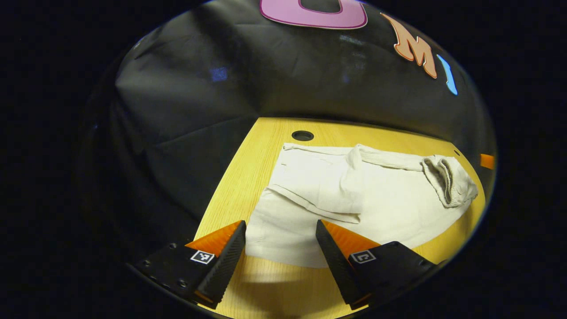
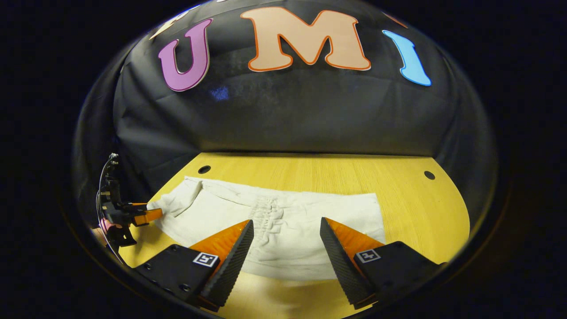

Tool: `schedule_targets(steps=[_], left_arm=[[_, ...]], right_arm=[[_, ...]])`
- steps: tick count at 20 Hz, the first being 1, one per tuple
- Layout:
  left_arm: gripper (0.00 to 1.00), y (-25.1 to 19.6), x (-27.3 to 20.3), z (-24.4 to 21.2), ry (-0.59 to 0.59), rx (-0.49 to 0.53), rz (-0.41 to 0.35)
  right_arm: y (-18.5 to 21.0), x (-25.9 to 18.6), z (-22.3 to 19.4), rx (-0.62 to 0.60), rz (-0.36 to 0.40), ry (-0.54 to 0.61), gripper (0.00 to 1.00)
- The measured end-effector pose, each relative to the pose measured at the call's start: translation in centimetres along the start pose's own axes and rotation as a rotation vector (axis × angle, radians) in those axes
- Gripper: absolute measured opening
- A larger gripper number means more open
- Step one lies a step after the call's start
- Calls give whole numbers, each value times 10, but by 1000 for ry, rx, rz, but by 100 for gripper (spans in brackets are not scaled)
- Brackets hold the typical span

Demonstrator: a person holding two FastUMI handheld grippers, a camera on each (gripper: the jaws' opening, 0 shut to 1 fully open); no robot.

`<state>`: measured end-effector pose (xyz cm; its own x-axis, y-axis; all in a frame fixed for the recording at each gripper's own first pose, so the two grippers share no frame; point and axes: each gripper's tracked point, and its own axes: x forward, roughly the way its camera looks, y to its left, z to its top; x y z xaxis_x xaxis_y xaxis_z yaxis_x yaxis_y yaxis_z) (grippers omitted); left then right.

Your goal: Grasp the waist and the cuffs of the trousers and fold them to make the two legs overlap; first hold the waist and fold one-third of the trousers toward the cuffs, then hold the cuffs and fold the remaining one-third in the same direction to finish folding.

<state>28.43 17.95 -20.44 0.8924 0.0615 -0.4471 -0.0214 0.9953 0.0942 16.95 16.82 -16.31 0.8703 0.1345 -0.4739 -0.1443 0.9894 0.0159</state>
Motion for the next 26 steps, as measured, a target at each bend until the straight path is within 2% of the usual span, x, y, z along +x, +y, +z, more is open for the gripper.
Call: schedule_targets(steps=[4,8,10,13,15,21,22,23,24,25,26], left_arm=[[94,0,2,0,14,19,-8],[85,-2,0,1,41,44,-39],[71,-11,1,0,51,49,-61],[13,-22,0,3,53,49,-76],[1,-22,1,5,49,46,-62],[0,-47,-12,32,-22,-14,-90],[0,-58,-17,40,-38,-14,-102],[0,-67,-23,49,-55,-12,-111],[0,-77,-30,59,-73,-12,-122],[0,-89,-37,69,-90,-16,-135],[0,-102,-43,77,-105,-23,-148]], right_arm=[[-9,-9,-9,0,-18,19,96],[-16,-14,-12,19,-34,30,97],[-20,-18,-11,16,-44,25,96],[-25,-25,-8,19,-49,15,97],[-30,-30,-7,11,-60,13,97],[-51,-45,-1,-1,-93,-2,96],[-55,-48,1,2,-96,-7,92],[-59,-50,3,5,-98,-9,96],[-63,-53,5,9,-99,-14,92],[-67,-55,8,13,-96,-19,92],[-70,-58,9,17,-93,-23,96]])
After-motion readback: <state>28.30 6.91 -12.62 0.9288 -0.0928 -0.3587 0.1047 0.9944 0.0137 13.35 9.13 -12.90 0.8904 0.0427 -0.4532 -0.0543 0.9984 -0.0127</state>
